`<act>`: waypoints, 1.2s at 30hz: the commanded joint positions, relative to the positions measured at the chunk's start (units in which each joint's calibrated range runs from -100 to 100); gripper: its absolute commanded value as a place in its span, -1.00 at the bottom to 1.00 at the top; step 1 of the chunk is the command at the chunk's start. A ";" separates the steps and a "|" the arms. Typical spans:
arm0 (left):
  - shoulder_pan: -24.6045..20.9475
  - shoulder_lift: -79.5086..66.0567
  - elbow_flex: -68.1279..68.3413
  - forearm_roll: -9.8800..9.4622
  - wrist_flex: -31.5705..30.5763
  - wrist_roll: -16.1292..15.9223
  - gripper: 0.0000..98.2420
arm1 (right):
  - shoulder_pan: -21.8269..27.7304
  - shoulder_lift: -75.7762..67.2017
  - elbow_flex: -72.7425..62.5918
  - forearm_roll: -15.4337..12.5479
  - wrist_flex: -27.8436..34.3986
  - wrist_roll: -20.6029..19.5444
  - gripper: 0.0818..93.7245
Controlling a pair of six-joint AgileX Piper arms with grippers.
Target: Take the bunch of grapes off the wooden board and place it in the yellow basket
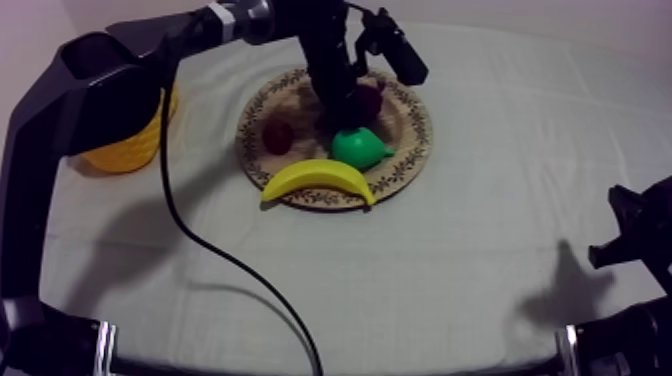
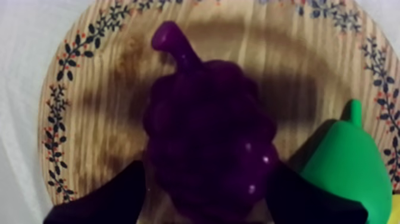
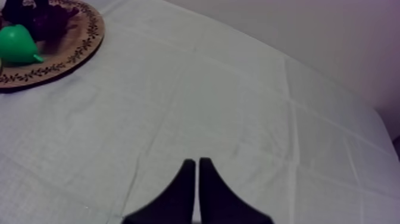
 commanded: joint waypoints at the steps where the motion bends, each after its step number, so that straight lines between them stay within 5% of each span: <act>1: -0.04 0.48 -0.52 -0.02 0.27 0.35 0.40 | -0.01 0.00 0.00 -0.01 -0.02 -0.01 -0.99; 12: -0.07 1.01 -1.50 -0.30 -0.68 1.90 -0.20 | -0.01 0.00 0.00 -0.01 -0.02 -0.01 -0.99; 36: 2.48 -29.11 23.37 -0.94 -6.01 4.45 -0.20 | -0.01 0.00 0.00 -0.01 -0.02 -0.01 -0.99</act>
